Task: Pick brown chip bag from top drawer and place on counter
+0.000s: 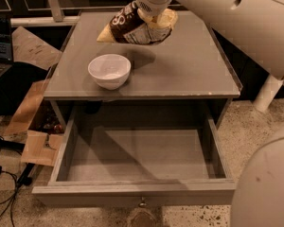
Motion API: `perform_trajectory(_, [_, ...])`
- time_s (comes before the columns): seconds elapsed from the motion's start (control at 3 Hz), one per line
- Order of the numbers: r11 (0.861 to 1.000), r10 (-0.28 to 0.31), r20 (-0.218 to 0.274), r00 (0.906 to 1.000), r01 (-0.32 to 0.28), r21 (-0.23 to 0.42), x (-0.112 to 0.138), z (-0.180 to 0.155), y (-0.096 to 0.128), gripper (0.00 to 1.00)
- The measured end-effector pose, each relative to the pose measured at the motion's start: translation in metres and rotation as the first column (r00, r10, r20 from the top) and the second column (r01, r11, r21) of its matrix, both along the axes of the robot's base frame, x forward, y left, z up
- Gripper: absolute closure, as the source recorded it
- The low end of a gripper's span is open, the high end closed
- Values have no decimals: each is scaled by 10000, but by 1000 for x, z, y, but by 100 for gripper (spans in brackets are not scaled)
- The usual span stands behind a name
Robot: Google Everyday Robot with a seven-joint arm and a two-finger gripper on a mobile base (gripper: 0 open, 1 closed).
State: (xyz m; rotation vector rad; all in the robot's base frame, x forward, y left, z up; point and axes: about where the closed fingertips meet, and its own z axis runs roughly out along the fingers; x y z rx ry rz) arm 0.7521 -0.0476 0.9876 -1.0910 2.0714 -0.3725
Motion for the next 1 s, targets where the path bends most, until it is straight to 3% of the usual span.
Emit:
perform_trajectory(0.67, [9977, -568, -500, 9971, 549, -388, 18, -22, -10, 100])
perform_trajectory(1.0, [9977, -574, -514, 9970, 554, -398, 19, -23, -10, 83])
